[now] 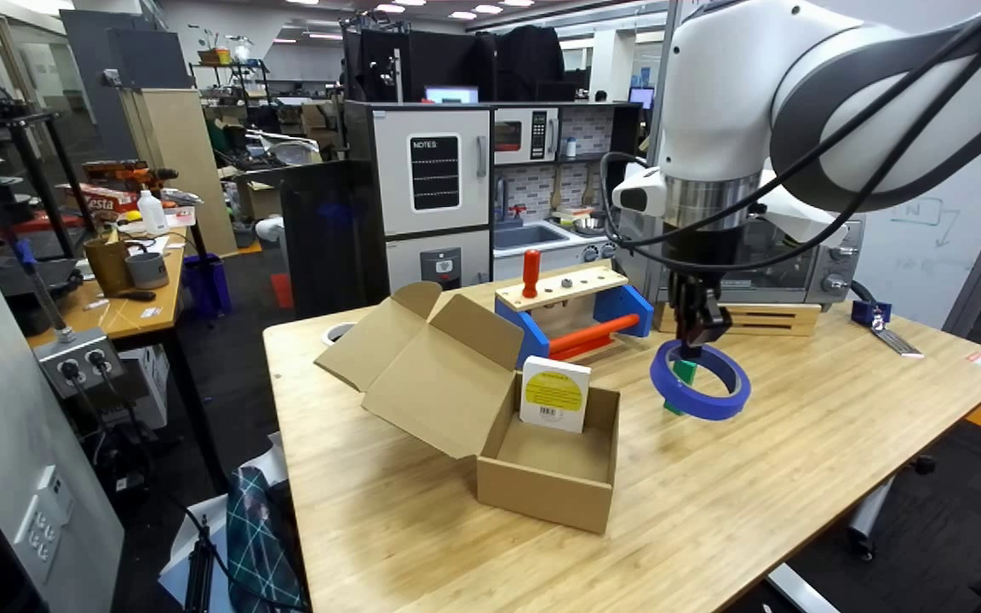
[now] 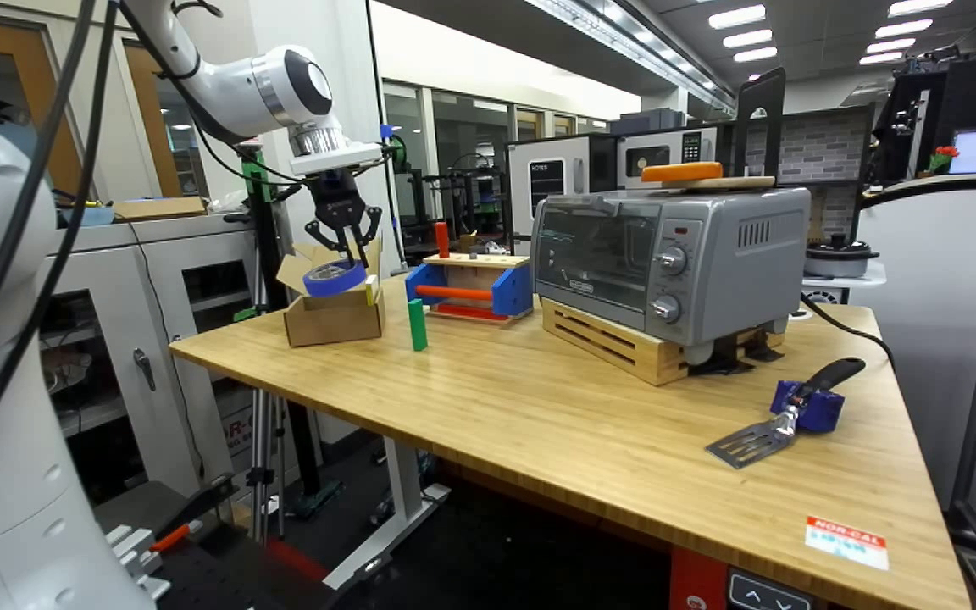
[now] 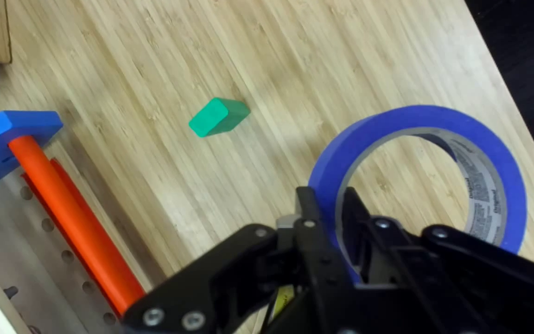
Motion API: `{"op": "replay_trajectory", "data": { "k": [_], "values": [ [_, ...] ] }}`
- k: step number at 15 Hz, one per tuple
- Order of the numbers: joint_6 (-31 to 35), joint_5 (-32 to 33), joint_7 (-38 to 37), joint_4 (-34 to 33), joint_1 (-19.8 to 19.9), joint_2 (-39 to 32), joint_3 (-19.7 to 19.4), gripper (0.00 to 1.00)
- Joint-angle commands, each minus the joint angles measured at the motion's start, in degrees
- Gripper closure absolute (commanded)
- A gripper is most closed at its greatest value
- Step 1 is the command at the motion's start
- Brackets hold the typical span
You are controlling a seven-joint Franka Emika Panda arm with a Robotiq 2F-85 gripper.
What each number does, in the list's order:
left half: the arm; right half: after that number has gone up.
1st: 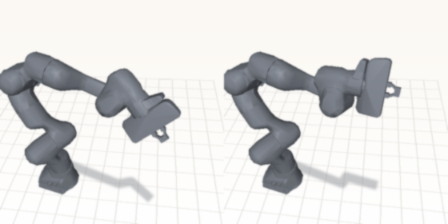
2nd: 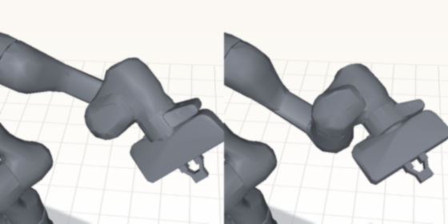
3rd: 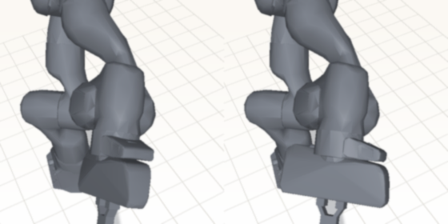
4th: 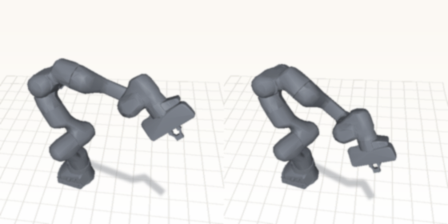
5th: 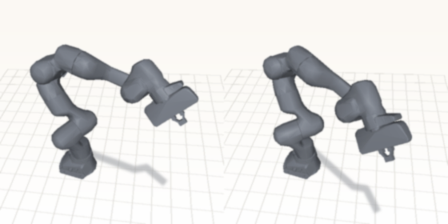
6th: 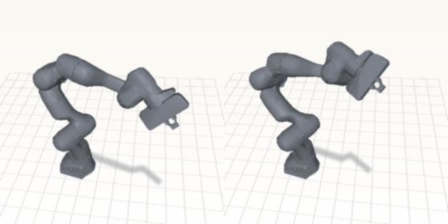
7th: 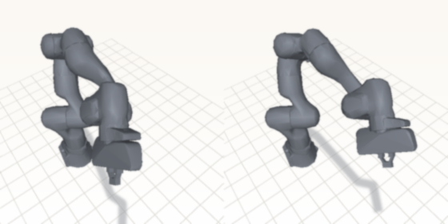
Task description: Pick up the masking table and put it in the carton box
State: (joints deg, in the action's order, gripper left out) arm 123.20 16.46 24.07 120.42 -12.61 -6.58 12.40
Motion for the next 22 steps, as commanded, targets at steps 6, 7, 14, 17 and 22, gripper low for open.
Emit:
{"op": "replay_trajectory", "data": {
  "k": [6,7,14,17,22],
  "values": [
    [1.36,-1.03,15.34,0.31,-0.69,1.66,2.71,0.96],
    [1.12,-1.05,16.18,0.01,-0.92,1.63,3.01,0.96],
    [0.51,-1.03,20.59,-1.60,-3.14,1.41,5.16,0.96],
    [-0.66,-1.32,21.73,-3.39,-4.02,1.33,5.84,0.96],
    [-1.93,-0.34,23.45,-5.88,-4.73,0.82,6.18,0.96]
  ]
}}
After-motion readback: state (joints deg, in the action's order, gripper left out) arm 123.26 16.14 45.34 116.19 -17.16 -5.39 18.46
